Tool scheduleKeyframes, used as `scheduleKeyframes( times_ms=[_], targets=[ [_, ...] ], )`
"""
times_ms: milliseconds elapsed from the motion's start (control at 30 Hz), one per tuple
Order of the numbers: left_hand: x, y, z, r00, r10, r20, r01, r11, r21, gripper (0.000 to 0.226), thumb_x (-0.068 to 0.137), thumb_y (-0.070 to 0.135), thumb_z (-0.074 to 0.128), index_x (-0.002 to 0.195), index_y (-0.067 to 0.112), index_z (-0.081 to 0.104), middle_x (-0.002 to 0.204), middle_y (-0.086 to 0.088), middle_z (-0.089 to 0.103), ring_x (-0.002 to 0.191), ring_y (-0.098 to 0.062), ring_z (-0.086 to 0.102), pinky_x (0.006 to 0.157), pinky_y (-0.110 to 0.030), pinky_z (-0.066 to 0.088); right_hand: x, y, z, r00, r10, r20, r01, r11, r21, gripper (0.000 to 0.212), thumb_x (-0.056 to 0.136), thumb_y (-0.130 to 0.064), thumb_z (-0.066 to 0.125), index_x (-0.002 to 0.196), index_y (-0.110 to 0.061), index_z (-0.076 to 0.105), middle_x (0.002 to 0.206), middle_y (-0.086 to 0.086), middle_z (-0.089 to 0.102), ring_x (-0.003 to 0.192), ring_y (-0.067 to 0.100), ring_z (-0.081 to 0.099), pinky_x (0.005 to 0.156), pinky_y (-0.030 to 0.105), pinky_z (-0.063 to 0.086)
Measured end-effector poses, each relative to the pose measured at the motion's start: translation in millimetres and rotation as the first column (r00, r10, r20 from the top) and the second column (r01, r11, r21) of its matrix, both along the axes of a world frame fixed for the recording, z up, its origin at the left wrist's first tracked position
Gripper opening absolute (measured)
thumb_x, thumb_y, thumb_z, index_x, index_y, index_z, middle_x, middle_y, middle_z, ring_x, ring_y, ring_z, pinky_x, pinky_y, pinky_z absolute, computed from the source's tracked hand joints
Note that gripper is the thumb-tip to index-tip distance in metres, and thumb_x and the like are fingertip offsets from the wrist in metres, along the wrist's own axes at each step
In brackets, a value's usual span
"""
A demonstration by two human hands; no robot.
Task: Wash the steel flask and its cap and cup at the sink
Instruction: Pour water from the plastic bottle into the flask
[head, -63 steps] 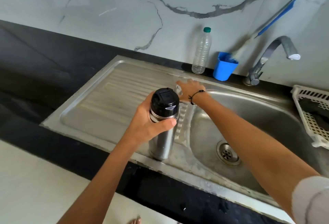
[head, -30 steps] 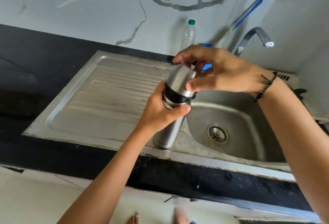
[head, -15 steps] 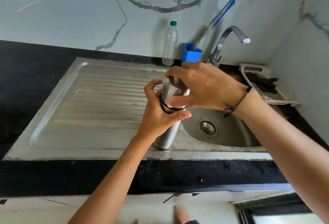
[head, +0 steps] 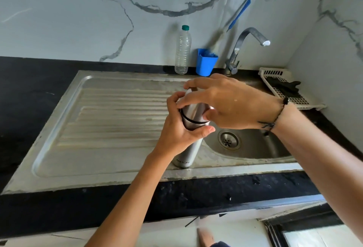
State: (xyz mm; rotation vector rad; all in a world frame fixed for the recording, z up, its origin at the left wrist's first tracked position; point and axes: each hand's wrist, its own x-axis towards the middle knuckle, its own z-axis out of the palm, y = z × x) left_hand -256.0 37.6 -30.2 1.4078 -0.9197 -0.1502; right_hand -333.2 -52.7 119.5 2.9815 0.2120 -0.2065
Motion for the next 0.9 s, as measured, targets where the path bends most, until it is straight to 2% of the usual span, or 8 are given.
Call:
scheduleKeyframes(
  times_ms=[100, 200, 333, 433, 600, 667, 733, 900],
  targets=[
    [-1, 0, 1, 0.999, 0.015, -0.041, -0.014, 1.000, 0.026, 0.079, 0.061, 0.040, 0.077, 0.118, 0.035, 0.024, 0.110, 0.009, 0.058, 0.093, -0.004, 0.066, 0.077, -0.021, 0.054, 6, 8, -5, 0.982, -0.076, 0.175, 0.097, 0.989, -0.112, 0.032, 0.091, -0.047, 0.046, 0.115, -0.027, 0.051, 0.096, 0.001, 0.055, 0.086, 0.025, 0.057, 0.068, 0.034, 0.044],
    [-4, 0, 0, 0.999, 0.025, -0.044, -0.024, 0.999, 0.034, 0.075, 0.060, 0.043, 0.076, 0.116, 0.035, 0.025, 0.108, 0.009, 0.057, 0.095, 0.000, 0.063, 0.077, -0.014, 0.050, 8, 9, -7, 0.934, -0.223, 0.278, 0.280, 0.942, -0.185, 0.066, 0.078, -0.078, 0.022, 0.087, -0.016, 0.044, 0.062, -0.004, 0.035, 0.064, 0.024, 0.046, 0.051, 0.030, 0.028],
    [-2, 1, 2, 0.997, 0.028, -0.077, -0.024, 0.998, 0.051, 0.074, 0.058, 0.046, 0.075, 0.113, 0.039, 0.026, 0.108, 0.007, 0.059, 0.093, 0.001, 0.063, 0.075, -0.013, 0.050, 1, -14, 2, 0.962, -0.199, 0.189, 0.203, 0.979, -0.004, 0.066, 0.081, -0.073, 0.036, 0.134, -0.035, 0.037, 0.101, -0.004, 0.060, 0.090, 0.020, 0.058, 0.067, 0.034, 0.046],
    [-1, 1, 2, 0.997, 0.024, -0.075, -0.021, 0.999, 0.037, 0.077, 0.060, 0.043, 0.076, 0.117, 0.035, 0.027, 0.112, 0.012, 0.058, 0.096, -0.004, 0.064, 0.079, -0.021, 0.052, 3, -23, 4, 0.998, 0.065, -0.027, -0.054, 0.950, 0.308, 0.065, 0.085, -0.029, 0.065, 0.141, -0.042, 0.034, 0.142, -0.002, 0.042, 0.128, 0.015, 0.042, 0.099, 0.026, 0.038],
    [-3, 0, 2, 0.996, 0.042, -0.079, -0.040, 0.999, 0.029, 0.078, 0.059, 0.044, 0.076, 0.118, 0.037, 0.027, 0.111, 0.008, 0.060, 0.094, -0.002, 0.065, 0.076, -0.018, 0.052, 12, -25, -21, 0.954, 0.091, 0.286, -0.134, 0.982, 0.133, 0.048, 0.081, -0.046, 0.047, 0.124, -0.026, 0.057, 0.095, 0.006, 0.063, 0.082, 0.026, 0.062, 0.061, 0.037, 0.049],
    [-4, 0, 2, 0.995, 0.050, -0.081, -0.047, 0.998, 0.041, 0.076, 0.058, 0.045, 0.076, 0.116, 0.041, 0.027, 0.109, 0.002, 0.062, 0.088, -0.002, 0.067, 0.072, -0.016, 0.052, 12, -18, -33, 0.898, 0.073, 0.434, -0.079, 0.997, -0.006, 0.059, 0.082, -0.060, 0.036, 0.108, -0.015, 0.064, 0.074, 0.009, 0.061, 0.055, 0.032, 0.058, 0.041, 0.025, 0.029],
    [-5, 0, 2, 0.995, 0.057, -0.076, -0.054, 0.998, 0.041, 0.076, 0.059, 0.044, 0.077, 0.116, 0.041, 0.027, 0.107, -0.003, 0.064, 0.087, -0.003, 0.068, 0.072, -0.017, 0.052, 12, -12, -39, 0.840, 0.039, 0.541, 0.008, 0.996, -0.084, 0.066, 0.080, -0.068, 0.032, 0.090, -0.011, 0.064, 0.062, 0.007, 0.059, 0.041, 0.031, 0.051, 0.044, 0.018, 0.014],
    [-4, 0, 3, 0.996, 0.047, -0.073, -0.043, 0.998, 0.047, 0.079, 0.058, 0.042, 0.077, 0.119, 0.033, 0.027, 0.109, 0.012, 0.058, 0.094, -0.001, 0.064, 0.074, -0.019, 0.053, 8, -29, -34, 0.883, 0.065, 0.464, -0.061, 0.998, -0.024, 0.081, 0.073, -0.082, 0.024, 0.110, -0.017, 0.056, 0.096, 0.001, 0.065, 0.076, 0.026, 0.059, 0.050, 0.024, 0.031]
  ],
)
